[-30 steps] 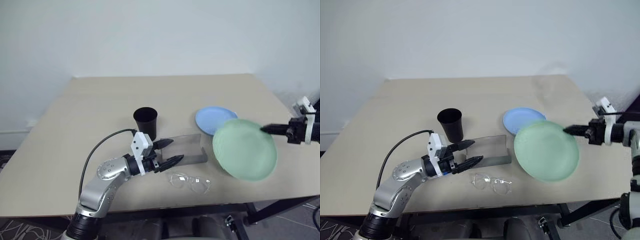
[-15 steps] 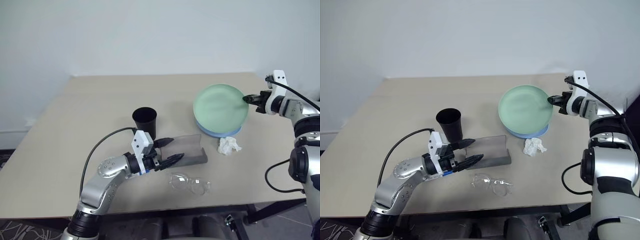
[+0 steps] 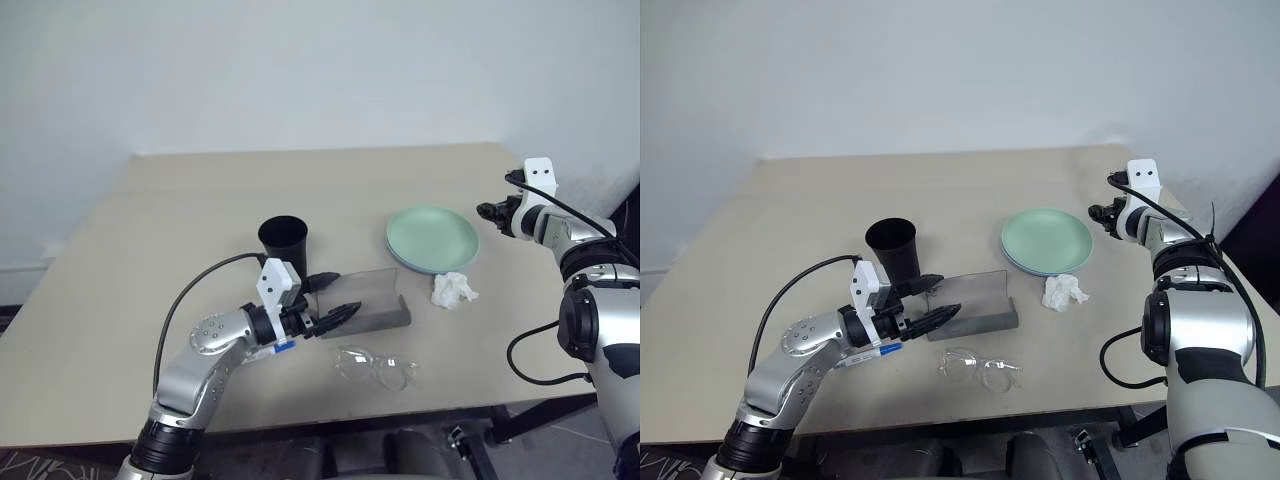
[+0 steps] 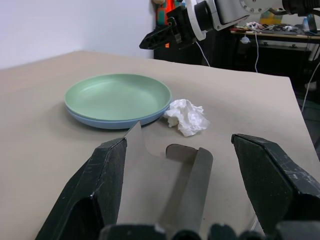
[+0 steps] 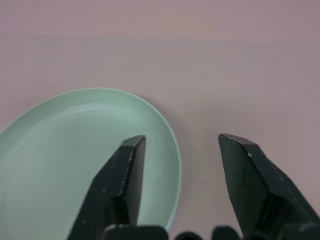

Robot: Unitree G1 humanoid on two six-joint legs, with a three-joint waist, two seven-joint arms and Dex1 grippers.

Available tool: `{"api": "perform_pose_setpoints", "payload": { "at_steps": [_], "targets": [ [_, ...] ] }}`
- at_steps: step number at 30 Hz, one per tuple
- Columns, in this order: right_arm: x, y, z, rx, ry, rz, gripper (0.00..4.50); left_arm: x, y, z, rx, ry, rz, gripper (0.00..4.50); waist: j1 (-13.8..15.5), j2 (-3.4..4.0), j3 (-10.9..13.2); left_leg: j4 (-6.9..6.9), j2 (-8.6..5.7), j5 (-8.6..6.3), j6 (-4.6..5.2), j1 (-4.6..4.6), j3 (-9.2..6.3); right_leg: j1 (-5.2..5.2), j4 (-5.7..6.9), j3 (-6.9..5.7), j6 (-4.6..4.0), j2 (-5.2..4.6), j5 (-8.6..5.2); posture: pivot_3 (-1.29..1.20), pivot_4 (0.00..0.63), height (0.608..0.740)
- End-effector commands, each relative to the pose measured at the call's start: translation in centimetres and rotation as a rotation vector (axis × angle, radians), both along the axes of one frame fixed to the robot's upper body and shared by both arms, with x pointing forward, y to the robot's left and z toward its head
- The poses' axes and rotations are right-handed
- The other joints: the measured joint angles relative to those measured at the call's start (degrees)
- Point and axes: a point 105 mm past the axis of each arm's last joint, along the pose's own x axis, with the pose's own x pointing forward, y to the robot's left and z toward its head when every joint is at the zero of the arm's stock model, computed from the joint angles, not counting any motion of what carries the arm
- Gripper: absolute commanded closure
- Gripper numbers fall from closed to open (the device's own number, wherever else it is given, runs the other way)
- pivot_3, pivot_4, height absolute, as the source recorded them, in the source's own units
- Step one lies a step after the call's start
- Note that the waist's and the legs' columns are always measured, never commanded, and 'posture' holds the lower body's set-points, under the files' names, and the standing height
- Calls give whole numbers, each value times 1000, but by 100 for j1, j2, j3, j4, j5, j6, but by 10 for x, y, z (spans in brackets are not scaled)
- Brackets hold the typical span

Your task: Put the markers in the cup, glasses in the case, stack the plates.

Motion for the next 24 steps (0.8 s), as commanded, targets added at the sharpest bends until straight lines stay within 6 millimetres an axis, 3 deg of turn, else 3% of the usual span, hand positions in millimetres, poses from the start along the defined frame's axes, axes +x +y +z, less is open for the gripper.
{"api": "perform_pose_setpoints", "payload": {
  "at_steps": [1,3,7,14,21,24],
  "targets": [
    [2,3,27,-46,-75,105,2158,-1,1,16,-12,-66,-2,938,-24,0,0,0,0,1,0,1,0,1,0,0,0,0,0,0,0,740],
    [-5,11,26,-70,-66,240,2158,-1,3,16,-10,-68,-1,938,-55,0,0,0,0,3,1,3,0,2,1,0,0,0,0,0,0,740],
    [-33,19,0,-112,85,497,2158,7,8,18,-1,-79,15,938,-67,-1,0,1,1,2,3,22,-7,23,-1,-2,2,0,0,0,0,740],
    [-51,21,-14,-45,175,536,2158,13,13,19,4,-88,26,938,-74,1,0,1,1,-8,-14,43,-1,33,3,3,2,-5,0,0,0,740],
    [-77,31,-24,10,260,575,11,14,12,18,3,-92,24,938,-40,0,0,1,5,-12,-23,45,-1,33,4,0,2,-6,0,0,0,740],
    [-85,37,-31,15,289,579,11,14,11,18,3,-93,23,938,-40,0,0,1,5,-13,-24,44,0,32,3,0,2,-8,0,0,0,740]
  ]
}}
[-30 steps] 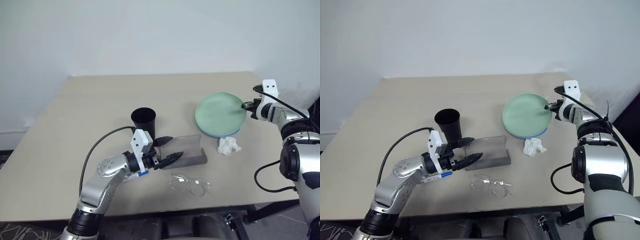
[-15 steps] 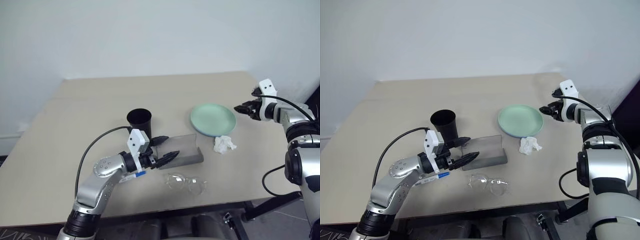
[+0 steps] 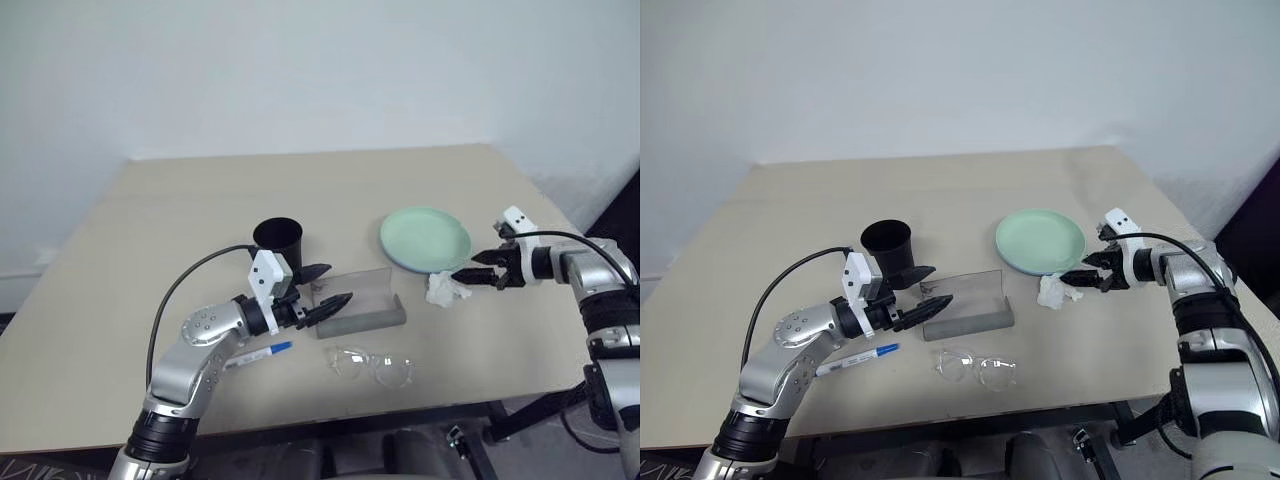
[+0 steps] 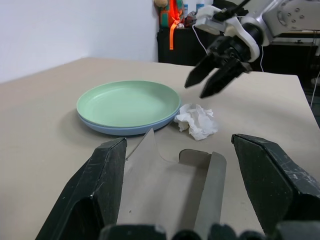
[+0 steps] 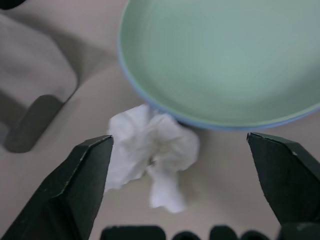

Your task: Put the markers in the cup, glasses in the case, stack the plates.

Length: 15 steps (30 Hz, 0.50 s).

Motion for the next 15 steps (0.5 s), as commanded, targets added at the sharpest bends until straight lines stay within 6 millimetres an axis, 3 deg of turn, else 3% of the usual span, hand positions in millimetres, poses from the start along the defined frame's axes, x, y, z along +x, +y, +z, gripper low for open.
{"api": "perform_pose_setpoints", "payload": {
  "at_steps": [1,13,15],
  "targets": [
    [-1,8,13,9,-29,10,11,4,1,13,-11,-59,3,938,1,0,0,0,0,0,0,0,0,0,0,0,0,0,0,0,0,740],
    [3,17,-26,-87,-12,-46,11,5,-1,14,-12,-64,6,938,3,-3,1,0,3,0,-1,0,1,-1,-1,-5,0,1,0,0,0,740],
    [4,17,-27,-93,-17,-44,387,5,-1,14,-12,-64,8,938,1,-3,0,0,2,0,-1,-3,3,-2,-3,-4,0,1,0,0,0,740]
  ]
}}
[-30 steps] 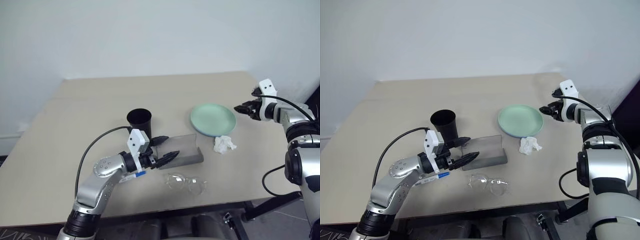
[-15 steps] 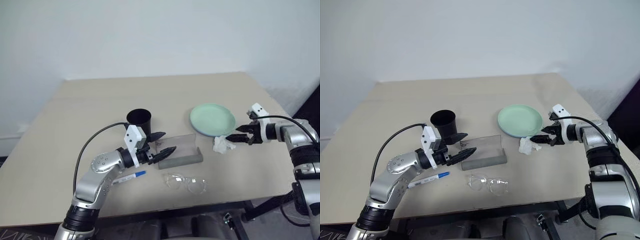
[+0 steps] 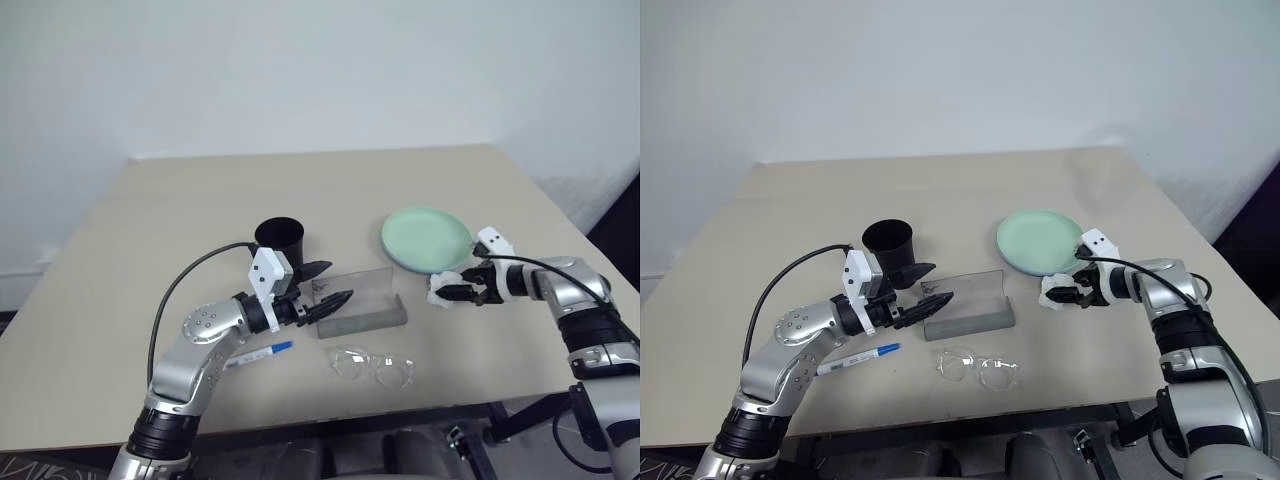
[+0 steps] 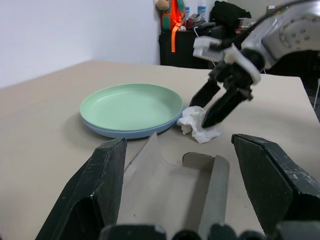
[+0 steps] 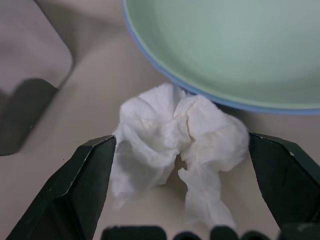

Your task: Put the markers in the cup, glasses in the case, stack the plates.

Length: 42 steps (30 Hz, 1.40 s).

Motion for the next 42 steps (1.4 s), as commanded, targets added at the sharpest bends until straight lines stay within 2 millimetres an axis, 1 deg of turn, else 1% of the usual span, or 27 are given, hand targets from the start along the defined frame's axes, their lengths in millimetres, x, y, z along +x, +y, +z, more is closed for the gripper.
{"api": "perform_pose_setpoints", "payload": {
  "at_steps": [1,5,6,10,12,13,16,18,22,23,26,29,30,31,38,42],
  "targets": [
    [8,-4,11,-29,-63,3,637,2,0,12,-9,-52,7,938,-1,-2,-1,0,0,0,0,0,1,0,0,0,0,0,0,0,0,740],
    [7,-5,16,-21,-76,25,1928,1,1,10,-7,-47,9,938,-1,-3,0,0,0,0,0,1,-1,1,0,0,0,1,0,0,0,740],
    [7,-5,18,-18,-81,32,2334,1,1,10,-6,-46,10,938,-1,-3,0,0,0,0,0,1,0,0,0,-1,0,1,0,0,0,740],
    [4,-2,34,19,-107,88,3748,2,1,10,-5,-45,11,938,-1,-3,0,0,0,0,0,1,-1,1,-1,-1,0,1,0,0,0,740],
    [7,-1,47,39,-138,98,4424,2,2,9,-1,-42,11,938,0,-3,0,0,0,0,0,1,-1,0,-1,-1,1,1,-1,0,0,740],
    [9,0,54,51,-159,97,4468,2,2,8,7,-36,12,938,-4,-4,1,0,1,0,0,1,-2,1,-1,-1,1,1,-1,0,0,740],
    [24,1,79,66,-241,62,4468,3,4,-1,41,-9,18,938,-13,1,4,0,3,0,0,1,2,-2,0,0,1,1,-1,0,0,740],
    [34,2,88,56,-281,37,4468,3,3,-5,55,5,19,938,-15,2,5,0,4,1,0,2,7,-6,2,0,1,1,-1,0,0,740],
    [54,2,88,0,-331,-10,4468,3,1,-8,61,9,16,938,-13,-6,2,-1,12,1,-3,4,4,-3,-1,-7,-1,3,-1,0,0,740],
    [61,2,85,-24,-343,-41,4468,3,1,-8,62,9,15,938,-14,-6,2,-1,12,-1,-5,4,4,-2,-1,-7,-1,2,-1,0,0,740],
    [75,2,78,-56,-360,-103,4468,4,0,-7,63,7,15,938,-9,-4,3,-2,11,-1,-6,-2,6,-7,-2,-6,-2,0,0,0,0,740],
    [81,3,77,-47,-362,-133,3789,3,1,-7,64,5,17,938,-10,-3,3,-3,9,-2,-7,-22,5,-23,-1,-5,-28,0,17,0,0,740],
    [82,4,76,-46,-360,-137,3498,3,1,-7,65,6,20,938,-10,-3,2,-4,8,0,-6,-35,6,-35,1,-5,-31,2,19,0,0,740],
    [83,5,75,-45,-358,-135,3075,3,2,-7,66,6,23,938,-13,-3,2,-3,8,0,-6,-47,5,-46,2,-5,-35,2,22,0,0,740],
    [82,6,74,-35,-355,-103,693,1,5,-7,69,14,28,938,-34,-3,2,-9,8,9,11,-52,7,-52,1,-4,-34,10,22,0,0,740],
    [80,3,76,-42,-367,-76,693,0,6,-7,75,14,31,938,-56,-3,2,-8,7,10,12,-50,9,-51,2,-3,-13,10,9,0,0,740]
  ]
}}
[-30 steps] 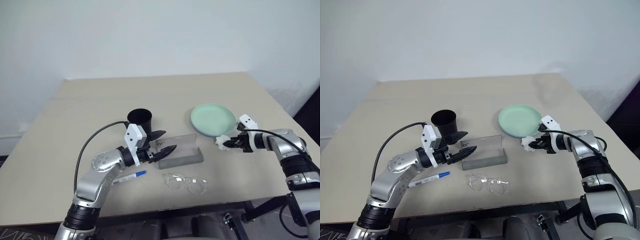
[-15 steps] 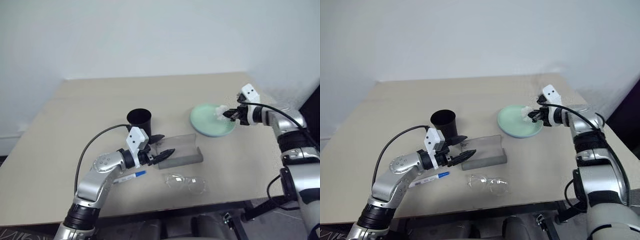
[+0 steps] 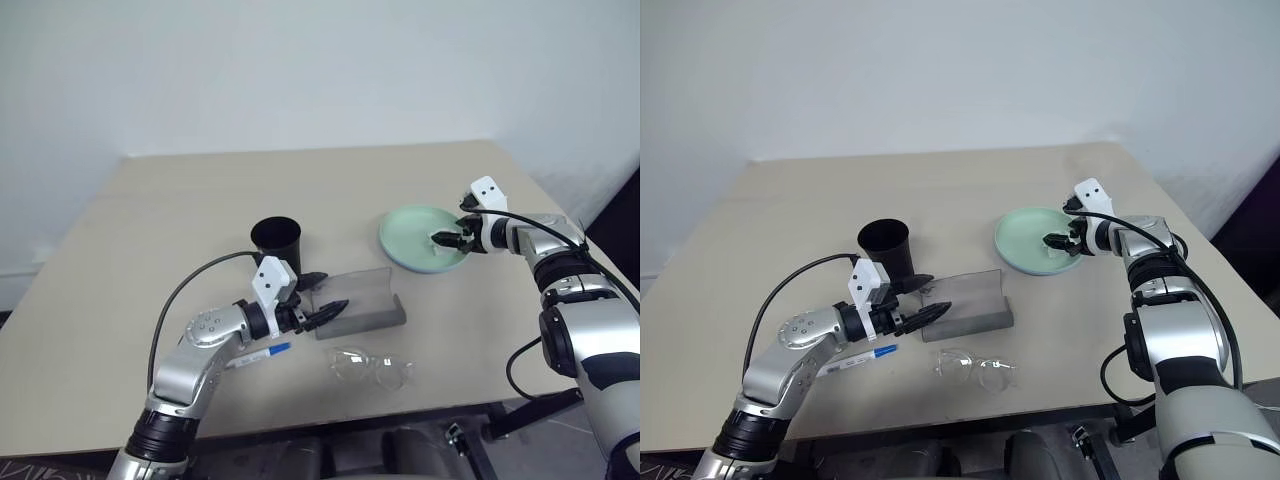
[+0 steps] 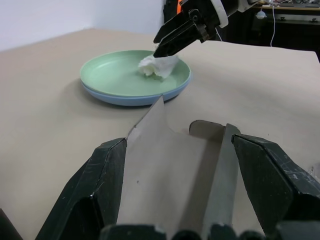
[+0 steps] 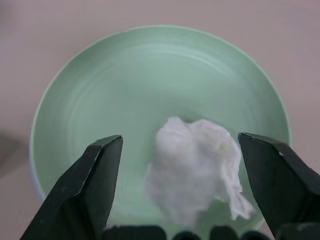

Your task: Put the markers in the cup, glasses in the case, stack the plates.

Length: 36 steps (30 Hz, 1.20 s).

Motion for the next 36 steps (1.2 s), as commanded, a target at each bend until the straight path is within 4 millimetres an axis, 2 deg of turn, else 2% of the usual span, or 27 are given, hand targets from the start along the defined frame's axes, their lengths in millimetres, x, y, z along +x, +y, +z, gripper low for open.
{"api": "perform_pose_setpoints", "payload": {
  "at_steps": [1,4,9,12,14,19,29,36],
  "targets": [
    [4,-3,21,2,-74,32,693,0,1,16,-5,-62,-4,938,-21,0,0,0,0,0,-1,1,-1,2,0,-1,1,0,-1,0,0,740],
    [-5,9,35,69,-135,182,693,-2,6,19,9,-66,-12,938,-28,0,0,1,0,0,-1,3,-1,4,0,0,3,0,-1,0,0,740],
    [-39,25,47,130,-193,473,693,-13,7,26,39,-60,-127,938,-25,0,0,1,1,-1,1,5,-6,7,1,-1,7,2,-1,0,0,740],
    [-66,29,42,122,-200,611,693,-17,4,26,109,-60,-233,938,-11,0,0,2,1,-1,1,4,-9,8,0,-3,6,1,-1,0,0,740],
    [-75,30,39,123,-192,641,693,-17,3,26,129,-57,-269,938,-17,0,0,7,1,-2,0,5,-12,12,0,-8,5,-1,-3,0,0,740],
    [-114,36,23,201,-50,773,693,-26,-8,20,234,-31,-481,938,-18,-1,1,19,3,-12,-20,8,-6,14,1,-7,6,-2,-3,0,0,740],
    [-132,37,14,270,24,762,693,-19,-43,6,386,-19,-750,938,-12,-7,2,34,8,-10,-17,6,-3,16,2,-9,9,-3,-2,0,0,740],
    [-134,39,7,265,15,720,693,-12,-63,-7,478,-1,-880,938,106,-10,4,35,8,-6,-4,1,2,9,2,-5,9,-1,-2,0,0,740]
  ]
}}
